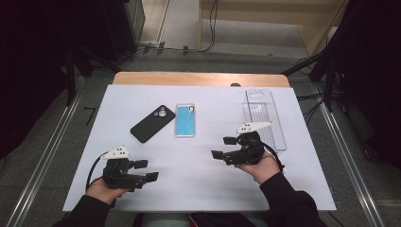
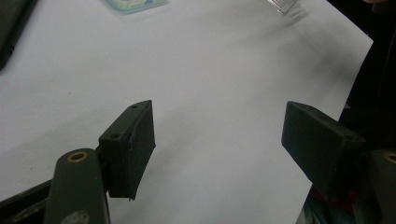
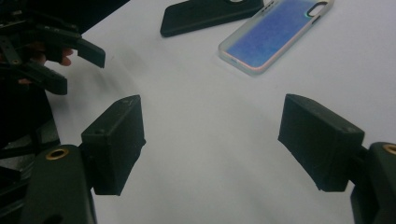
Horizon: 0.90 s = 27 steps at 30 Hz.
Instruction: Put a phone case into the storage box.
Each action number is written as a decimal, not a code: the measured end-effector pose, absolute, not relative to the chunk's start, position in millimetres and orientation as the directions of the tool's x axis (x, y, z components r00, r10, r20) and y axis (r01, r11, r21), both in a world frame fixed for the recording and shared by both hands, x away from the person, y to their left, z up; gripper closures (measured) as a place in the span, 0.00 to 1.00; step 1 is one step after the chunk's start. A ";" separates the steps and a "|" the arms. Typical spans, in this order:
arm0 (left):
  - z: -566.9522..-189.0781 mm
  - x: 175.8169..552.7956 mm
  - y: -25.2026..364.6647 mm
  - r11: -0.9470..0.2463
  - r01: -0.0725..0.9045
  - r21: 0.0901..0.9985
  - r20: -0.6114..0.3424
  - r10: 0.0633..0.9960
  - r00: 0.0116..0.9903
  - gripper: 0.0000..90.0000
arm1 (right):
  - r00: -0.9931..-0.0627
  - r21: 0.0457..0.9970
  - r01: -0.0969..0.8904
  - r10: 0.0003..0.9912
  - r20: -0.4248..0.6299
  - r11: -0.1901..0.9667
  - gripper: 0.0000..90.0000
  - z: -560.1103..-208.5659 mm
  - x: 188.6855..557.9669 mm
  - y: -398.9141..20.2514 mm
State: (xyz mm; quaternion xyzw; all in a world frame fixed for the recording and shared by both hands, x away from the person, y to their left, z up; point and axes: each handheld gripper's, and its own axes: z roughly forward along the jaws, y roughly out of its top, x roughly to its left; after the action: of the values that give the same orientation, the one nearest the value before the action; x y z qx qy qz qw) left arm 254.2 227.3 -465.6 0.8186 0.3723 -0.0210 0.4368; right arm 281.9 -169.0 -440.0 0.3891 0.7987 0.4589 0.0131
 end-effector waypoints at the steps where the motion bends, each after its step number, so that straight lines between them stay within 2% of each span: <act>1: -465.6 254.2 227.7 -0.342 0.628 0.699 -0.359 0.591 0.722 0.29 | -0.697 0.743 0.609 0.634 0.335 0.277 0.23 -439.8 284.3 -166.7; 13: -465.7 254.6 228.9 -0.339 0.631 0.698 -0.362 0.594 0.719 0.29 | -0.716 0.751 0.588 0.625 0.311 0.300 0.23 -431.1 313.8 -148.1; 27: -465.6 254.7 230.1 -0.334 0.631 0.700 -0.363 0.594 0.718 0.29 | -0.716 0.717 0.606 0.628 0.305 0.343 0.24 -438.7 348.8 -113.8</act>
State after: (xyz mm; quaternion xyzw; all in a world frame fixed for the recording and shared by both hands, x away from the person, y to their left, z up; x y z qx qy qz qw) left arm 254.7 230.1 -465.6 0.8165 0.3751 -0.0209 0.4383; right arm 348.8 -113.8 -438.7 0.3766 0.8193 0.4320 0.0126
